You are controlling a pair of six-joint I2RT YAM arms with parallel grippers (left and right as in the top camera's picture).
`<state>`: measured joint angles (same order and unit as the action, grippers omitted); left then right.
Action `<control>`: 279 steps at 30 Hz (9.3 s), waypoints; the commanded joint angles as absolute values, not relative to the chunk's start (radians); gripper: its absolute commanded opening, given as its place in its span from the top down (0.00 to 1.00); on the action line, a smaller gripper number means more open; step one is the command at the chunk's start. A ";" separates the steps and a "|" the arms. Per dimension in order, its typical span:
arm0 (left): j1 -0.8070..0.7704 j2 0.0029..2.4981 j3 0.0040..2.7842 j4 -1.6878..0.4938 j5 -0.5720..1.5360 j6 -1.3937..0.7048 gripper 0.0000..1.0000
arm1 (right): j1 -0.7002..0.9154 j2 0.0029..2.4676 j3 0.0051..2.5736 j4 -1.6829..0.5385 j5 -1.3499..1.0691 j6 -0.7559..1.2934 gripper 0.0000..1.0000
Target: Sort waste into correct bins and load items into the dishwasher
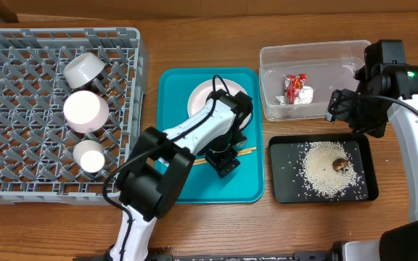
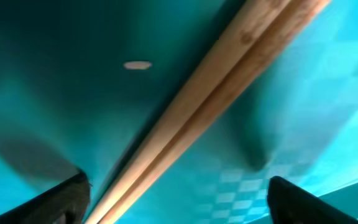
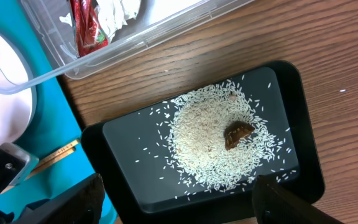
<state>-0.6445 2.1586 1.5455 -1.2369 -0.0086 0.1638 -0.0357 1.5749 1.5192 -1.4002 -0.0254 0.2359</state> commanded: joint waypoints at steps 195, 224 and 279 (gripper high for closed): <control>0.255 1.903 1.841 -1.343 0.698 0.298 0.21 | -0.035 1.556 1.545 -1.428 0.006 0.236 0.19; -0.596 1.871 1.800 -1.382 0.327 0.321 0.00 | -0.220 1.552 1.546 -1.477 0.105 0.363 0.15; 0.209 2.000 2.110 -1.536 0.892 0.458 0.96 | -0.220 1.552 1.546 -1.473 0.083 0.340 0.14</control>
